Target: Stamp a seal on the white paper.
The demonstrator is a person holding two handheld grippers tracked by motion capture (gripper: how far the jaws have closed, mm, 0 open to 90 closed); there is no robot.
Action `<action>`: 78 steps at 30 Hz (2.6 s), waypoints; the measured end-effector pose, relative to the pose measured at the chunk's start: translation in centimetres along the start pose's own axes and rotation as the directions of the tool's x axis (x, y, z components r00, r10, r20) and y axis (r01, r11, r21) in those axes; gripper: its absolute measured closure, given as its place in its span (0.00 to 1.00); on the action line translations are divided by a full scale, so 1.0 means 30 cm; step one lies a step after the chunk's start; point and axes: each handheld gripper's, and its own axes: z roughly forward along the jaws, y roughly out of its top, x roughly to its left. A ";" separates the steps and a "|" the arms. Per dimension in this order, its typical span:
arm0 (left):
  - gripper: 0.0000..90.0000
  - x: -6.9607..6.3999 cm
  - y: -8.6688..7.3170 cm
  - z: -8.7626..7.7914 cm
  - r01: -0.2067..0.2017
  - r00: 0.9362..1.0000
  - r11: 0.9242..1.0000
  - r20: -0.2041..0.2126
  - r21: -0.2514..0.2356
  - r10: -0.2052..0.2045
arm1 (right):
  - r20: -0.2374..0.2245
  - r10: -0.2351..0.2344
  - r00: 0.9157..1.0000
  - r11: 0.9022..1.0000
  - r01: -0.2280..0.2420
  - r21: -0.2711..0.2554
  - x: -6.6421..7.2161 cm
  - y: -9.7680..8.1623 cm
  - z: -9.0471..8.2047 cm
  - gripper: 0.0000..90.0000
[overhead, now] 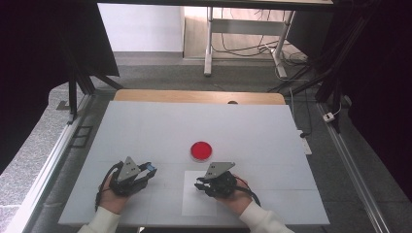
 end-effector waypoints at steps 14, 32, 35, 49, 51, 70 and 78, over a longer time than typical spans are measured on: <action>0.72 0.000 0.000 -0.002 0.001 1.000 1.000 -0.002 0.000 -0.001 | 0.007 -0.006 1.000 1.000 0.006 -0.031 0.002 -0.016 0.000 0.85; 0.72 0.000 -0.001 -0.001 0.002 1.000 1.000 -0.004 0.001 -0.002 | 0.008 -0.016 1.000 0.999 0.016 -0.042 0.003 -0.024 -0.001 0.85; 0.72 -0.002 -0.001 -0.002 0.001 1.000 1.000 -0.005 0.000 -0.001 | 0.008 -0.015 1.000 0.999 0.015 -0.043 0.003 -0.024 -0.001 0.85; 0.72 0.001 -0.003 -0.004 0.005 1.000 1.000 -0.007 -0.003 -0.005 | 0.018 -0.016 1.000 0.998 0.017 -0.055 0.009 -0.027 0.000 0.85; 0.72 0.001 -0.003 -0.003 0.004 1.000 1.000 -0.006 -0.002 -0.004 | 0.018 -0.020 1.000 0.998 0.021 -0.056 0.008 -0.026 -0.001 0.85; 0.72 0.004 -0.005 0.000 0.001 1.000 1.000 -0.002 -0.001 -0.001 | 0.028 0.079 0.997 0.984 -0.073 -0.161 -0.018 -0.021 -0.049 0.84; 0.72 0.003 -0.004 0.002 -0.003 1.000 1.000 -0.002 0.004 0.003 | 0.054 0.107 0.993 0.976 -0.095 -0.196 -0.044 -0.020 -0.083 0.84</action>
